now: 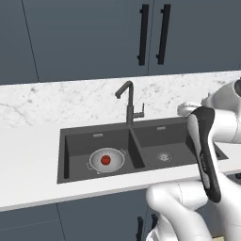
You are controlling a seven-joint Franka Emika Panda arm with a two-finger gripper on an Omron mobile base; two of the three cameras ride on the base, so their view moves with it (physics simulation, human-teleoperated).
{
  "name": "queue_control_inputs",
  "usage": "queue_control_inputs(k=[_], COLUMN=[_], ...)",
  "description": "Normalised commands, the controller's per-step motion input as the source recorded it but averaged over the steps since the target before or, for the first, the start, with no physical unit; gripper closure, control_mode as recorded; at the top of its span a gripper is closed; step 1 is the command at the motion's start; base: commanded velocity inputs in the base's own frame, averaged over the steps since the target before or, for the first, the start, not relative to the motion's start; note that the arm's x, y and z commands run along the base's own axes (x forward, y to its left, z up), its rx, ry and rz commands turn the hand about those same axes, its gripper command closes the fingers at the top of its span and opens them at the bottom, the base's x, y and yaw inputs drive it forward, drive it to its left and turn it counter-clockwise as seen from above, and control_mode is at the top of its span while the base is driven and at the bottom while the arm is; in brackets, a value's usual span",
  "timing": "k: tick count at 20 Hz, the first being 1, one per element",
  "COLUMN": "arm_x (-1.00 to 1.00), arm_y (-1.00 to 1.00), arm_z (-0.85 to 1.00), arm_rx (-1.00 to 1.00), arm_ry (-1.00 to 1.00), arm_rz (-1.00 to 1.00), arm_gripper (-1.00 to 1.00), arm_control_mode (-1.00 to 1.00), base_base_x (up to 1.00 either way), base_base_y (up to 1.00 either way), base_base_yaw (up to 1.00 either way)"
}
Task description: Put the colander in the sink, put the apple in the colander, and turn on the sink faucet and pour water over the colander.
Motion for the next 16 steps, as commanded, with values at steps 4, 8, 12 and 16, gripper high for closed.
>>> queue_control_inputs(k=[4,8,12,16], arm_x=[0.0,0.16,0.46,0.66], arm_y=[-0.37,-0.44,-0.13,0.0], arm_z=[-0.33,-0.12,-0.1,-0.04], arm_rx=[0.0,-0.08,-0.12,-0.11], arm_ry=[-0.29,0.0,0.0,0.0], arm_rz=[0.87,0.69,0.41,0.11], arm_gripper=[-1.0,-1.0,-1.0,-1.0], arm_control_mode=[-1.0,-1.0,-1.0,-1.0], base_base_x=[0.0,0.0,0.0,0.0], base_base_y=[0.0,0.0,0.0,0.0], base_base_yaw=[0.0,0.0,0.0,0.0])
